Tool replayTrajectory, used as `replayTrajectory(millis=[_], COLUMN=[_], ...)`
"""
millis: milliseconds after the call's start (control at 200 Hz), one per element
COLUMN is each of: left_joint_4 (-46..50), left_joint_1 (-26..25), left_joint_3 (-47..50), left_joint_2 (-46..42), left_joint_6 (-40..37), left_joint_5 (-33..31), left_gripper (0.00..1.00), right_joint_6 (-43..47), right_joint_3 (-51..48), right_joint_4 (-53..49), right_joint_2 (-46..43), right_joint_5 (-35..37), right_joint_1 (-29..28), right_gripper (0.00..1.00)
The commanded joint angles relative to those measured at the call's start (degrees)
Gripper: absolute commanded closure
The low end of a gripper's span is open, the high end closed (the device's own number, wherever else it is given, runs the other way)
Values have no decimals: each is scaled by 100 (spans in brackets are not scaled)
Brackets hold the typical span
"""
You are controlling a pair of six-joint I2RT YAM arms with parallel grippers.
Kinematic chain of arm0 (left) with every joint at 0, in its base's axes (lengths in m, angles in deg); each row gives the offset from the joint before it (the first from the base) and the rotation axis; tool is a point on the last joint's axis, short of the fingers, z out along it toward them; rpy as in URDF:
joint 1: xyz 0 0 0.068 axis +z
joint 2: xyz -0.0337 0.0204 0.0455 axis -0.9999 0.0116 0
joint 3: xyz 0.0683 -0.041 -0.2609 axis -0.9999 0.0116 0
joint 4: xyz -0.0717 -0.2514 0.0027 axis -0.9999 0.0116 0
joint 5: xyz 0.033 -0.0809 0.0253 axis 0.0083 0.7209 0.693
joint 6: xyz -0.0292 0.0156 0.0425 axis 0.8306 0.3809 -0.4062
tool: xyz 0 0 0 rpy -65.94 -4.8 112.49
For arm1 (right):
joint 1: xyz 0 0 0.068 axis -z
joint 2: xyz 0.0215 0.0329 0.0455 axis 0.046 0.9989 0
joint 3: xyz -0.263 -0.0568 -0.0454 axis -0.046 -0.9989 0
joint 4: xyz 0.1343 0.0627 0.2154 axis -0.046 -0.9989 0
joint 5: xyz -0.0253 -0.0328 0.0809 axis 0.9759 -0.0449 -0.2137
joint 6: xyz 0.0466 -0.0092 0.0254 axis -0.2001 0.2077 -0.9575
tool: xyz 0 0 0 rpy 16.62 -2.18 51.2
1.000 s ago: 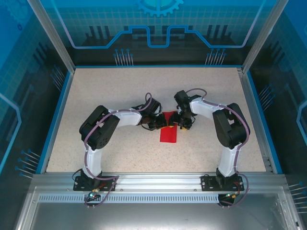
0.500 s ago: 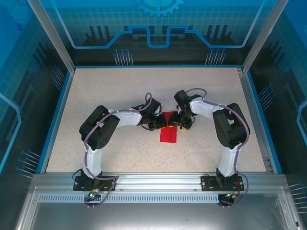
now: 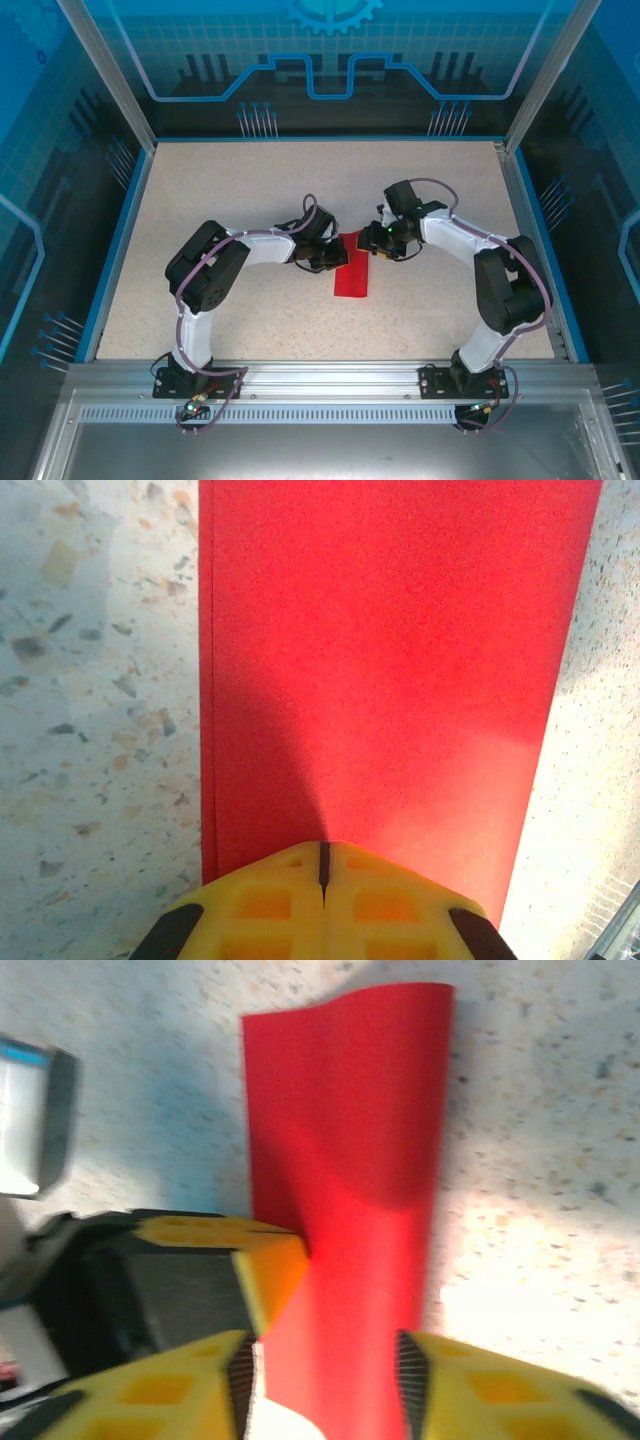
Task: Fold a paper plane with a square sheet of paper (pick it up from the middle)
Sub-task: Hold the square sheet of paper at the center of the table, then fold the square sheet of paper in half at the center of the table.
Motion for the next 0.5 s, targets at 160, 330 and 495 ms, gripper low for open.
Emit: replayTrajectory(millis=[160,330,495], left_joint_4=[353,372,378], left_joint_1=[-92,-87,-95], left_joint_3=[211,224,211], left_joint_2=[338,359,369], left_joint_6=[-27,-41,-60], left_joint_5=[-290,-289,-294], left_gripper=[100,100,100], right_joint_6=[-208,-158,4], right_joint_3=[-545,-748,-905], right_joint_4=[894,1165,1311], right_joint_2=[-39,175,339], right_joint_5=[-983,-1135,-1256], right_joint_1=[60,145,242], right_gripper=[84,86,87])
